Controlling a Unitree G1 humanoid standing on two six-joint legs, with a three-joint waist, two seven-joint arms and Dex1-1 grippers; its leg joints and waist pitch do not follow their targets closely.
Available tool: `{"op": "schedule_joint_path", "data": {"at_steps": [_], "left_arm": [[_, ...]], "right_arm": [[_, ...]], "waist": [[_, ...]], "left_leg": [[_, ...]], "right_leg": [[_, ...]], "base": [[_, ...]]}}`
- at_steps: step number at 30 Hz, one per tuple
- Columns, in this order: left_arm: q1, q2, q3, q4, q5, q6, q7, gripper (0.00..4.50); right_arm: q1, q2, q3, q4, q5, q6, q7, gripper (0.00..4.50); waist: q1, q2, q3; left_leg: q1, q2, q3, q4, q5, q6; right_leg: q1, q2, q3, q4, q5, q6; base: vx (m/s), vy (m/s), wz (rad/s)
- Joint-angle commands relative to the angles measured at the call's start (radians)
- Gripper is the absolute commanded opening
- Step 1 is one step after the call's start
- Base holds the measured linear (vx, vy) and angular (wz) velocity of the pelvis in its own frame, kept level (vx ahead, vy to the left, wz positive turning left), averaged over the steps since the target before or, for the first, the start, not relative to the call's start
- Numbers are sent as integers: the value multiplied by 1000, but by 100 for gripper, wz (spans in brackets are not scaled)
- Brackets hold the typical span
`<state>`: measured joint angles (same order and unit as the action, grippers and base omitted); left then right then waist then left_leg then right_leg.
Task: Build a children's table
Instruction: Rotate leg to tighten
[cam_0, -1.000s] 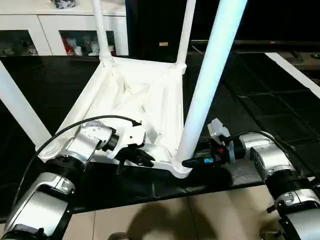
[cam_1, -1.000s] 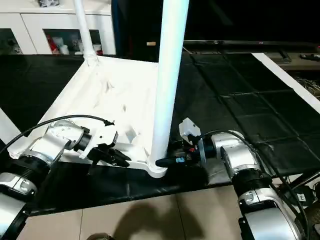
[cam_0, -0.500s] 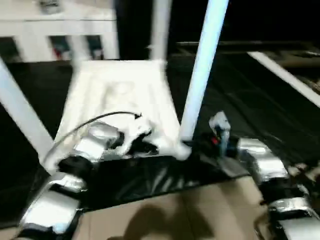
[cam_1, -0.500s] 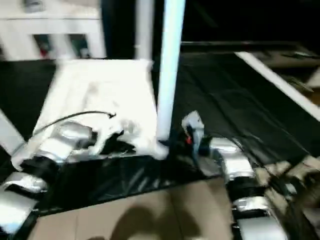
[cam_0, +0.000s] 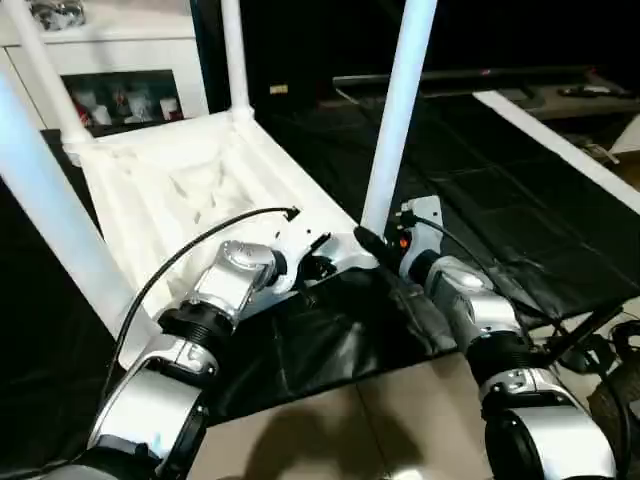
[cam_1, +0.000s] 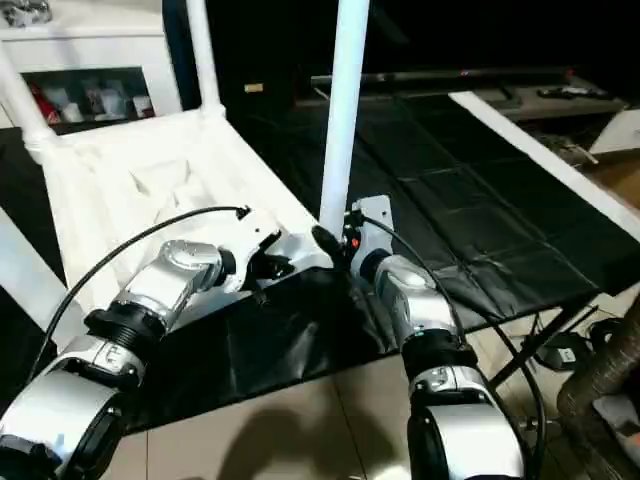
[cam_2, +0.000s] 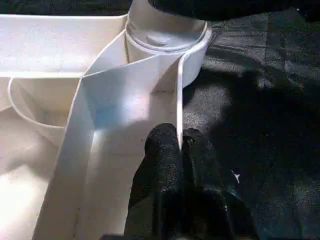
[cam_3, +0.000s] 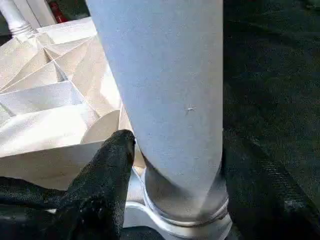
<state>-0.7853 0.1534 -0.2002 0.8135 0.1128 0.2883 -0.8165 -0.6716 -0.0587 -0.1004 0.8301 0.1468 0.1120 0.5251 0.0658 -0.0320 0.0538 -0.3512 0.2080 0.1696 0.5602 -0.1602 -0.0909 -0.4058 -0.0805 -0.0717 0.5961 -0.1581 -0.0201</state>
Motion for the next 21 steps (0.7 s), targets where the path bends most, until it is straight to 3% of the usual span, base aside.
{"op": "schedule_joint_path", "data": {"at_steps": [1,6,9,12,15,17,21], "left_arm": [[-15,-22,-29,-63,-10,-57,-25,0],[7,24,-43,-71,-20,-80,-101,0],[31,82,-63,-80,-19,-165,-222,0],[42,104,-75,-79,-21,-234,-272,0],[63,147,-110,-88,-24,-277,-378,0],[77,184,-132,-97,-34,-329,-488,0],[80,203,-143,-96,-36,-343,-540,0]], "right_arm": [[28,65,101,16,-21,7,104,315],[64,-11,110,7,-15,-64,186,358],[126,-107,104,-72,14,-111,377,389],[145,-141,102,-101,28,-136,462,409],[167,-201,100,-142,70,-128,583,439],[184,-266,119,-188,99,-100,705,447],[186,-300,138,-204,98,-88,767,447]], "waist": [[12,4,-70],[13,7,-68],[24,8,-67],[31,8,-66],[41,11,-65],[51,9,-68],[63,10,-68]], "left_leg": [[-4,12,3,-55,-235,50],[-3,15,4,-55,-236,49],[1,17,5,-56,-252,57],[2,20,4,-58,-273,58],[4,23,5,-58,-280,55],[4,25,7,-55,-261,62],[4,27,8,-55,-247,62]], "right_leg": [[55,-58,37,-74,-246,-200],[57,-57,39,-74,-241,-207],[56,-56,40,-77,-249,-205],[55,-55,40,-76,-260,-206],[55,-54,40,-76,-269,-209],[54,-53,40,-70,-229,-219],[53,-54,41,-64,-201,-230]], "base": [[0,0,0],[0,0,0],[0,0,0],[0,0,0],[0,0,0],[0,0,0],[0,0,0]]}}
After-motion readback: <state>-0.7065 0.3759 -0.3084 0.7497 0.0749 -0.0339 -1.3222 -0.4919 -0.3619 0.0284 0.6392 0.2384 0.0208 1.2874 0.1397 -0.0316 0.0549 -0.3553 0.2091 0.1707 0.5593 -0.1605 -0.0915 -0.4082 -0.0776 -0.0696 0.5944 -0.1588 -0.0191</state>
